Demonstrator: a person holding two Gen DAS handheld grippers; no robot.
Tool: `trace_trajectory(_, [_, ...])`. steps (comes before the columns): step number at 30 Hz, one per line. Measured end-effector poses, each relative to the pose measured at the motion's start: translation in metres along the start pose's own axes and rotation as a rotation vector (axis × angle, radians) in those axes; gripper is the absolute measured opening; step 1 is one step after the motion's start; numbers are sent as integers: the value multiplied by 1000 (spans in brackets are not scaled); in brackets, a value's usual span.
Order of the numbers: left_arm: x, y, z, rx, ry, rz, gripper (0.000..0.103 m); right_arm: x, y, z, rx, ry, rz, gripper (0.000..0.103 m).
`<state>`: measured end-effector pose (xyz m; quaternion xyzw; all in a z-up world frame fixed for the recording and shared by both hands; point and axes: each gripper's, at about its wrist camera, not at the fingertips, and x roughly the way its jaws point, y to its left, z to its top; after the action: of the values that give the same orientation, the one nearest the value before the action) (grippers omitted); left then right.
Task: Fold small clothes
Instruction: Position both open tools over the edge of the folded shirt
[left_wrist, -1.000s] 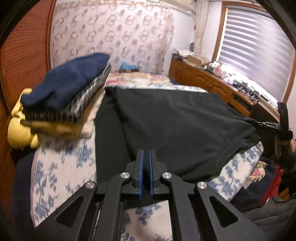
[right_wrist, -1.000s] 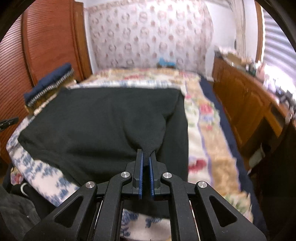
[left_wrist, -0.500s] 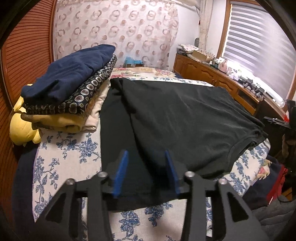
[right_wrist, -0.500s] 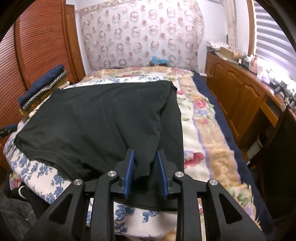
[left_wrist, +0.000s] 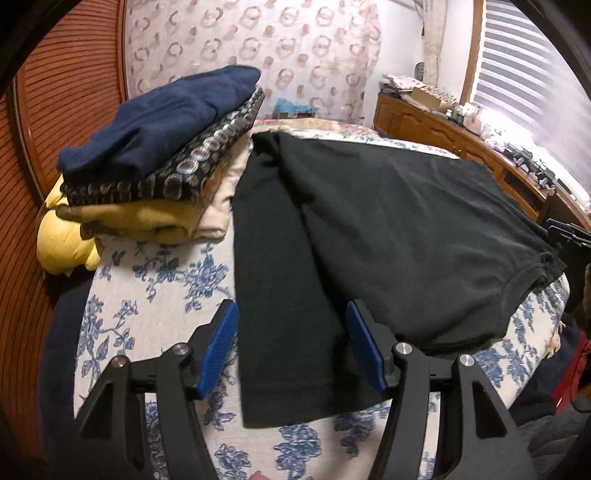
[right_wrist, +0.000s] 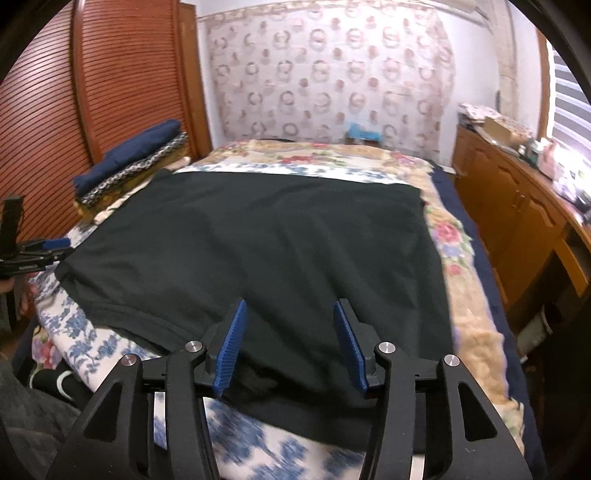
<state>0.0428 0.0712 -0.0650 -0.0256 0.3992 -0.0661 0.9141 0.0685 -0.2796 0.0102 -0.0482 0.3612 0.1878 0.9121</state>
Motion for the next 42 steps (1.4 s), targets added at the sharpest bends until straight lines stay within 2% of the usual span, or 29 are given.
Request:
trace_trajectory(4, [6, 5, -5, -12, 26, 19, 61, 19, 26, 5, -49, 22, 39, 50])
trace_trajectory(12, [6, 2, -9, 9, 8, 52, 61, 49, 73, 8, -122, 59, 107, 50])
trace_trajectory(20, [7, 4, -10, 7, -9, 49, 61, 69, 106, 5, -150, 88, 154, 51])
trace_trajectory(26, [5, 4, -11, 10, -19, 45, 61, 78, 115, -1, -165, 102, 139, 60])
trace_trajectory(28, [4, 5, -11, 3, -16, 38, 61, 76, 118, -4, -190, 93, 113, 62])
trace_trajectory(30, [2, 9, -10, -27, -11, 17, 61, 76, 118, -4, -186, 93, 90, 68])
trace_trajectory(33, [-2, 15, -8, -82, -8, -4, 61, 77, 114, -3, -170, 97, 97, 70])
trace_trajectory(37, [-8, 16, -5, -100, -24, -22, 61, 78, 114, -4, -173, 93, 91, 70])
trace_trajectory(42, [-6, 13, 0, -135, -19, -94, 61, 78, 115, -4, -171, 92, 93, 71])
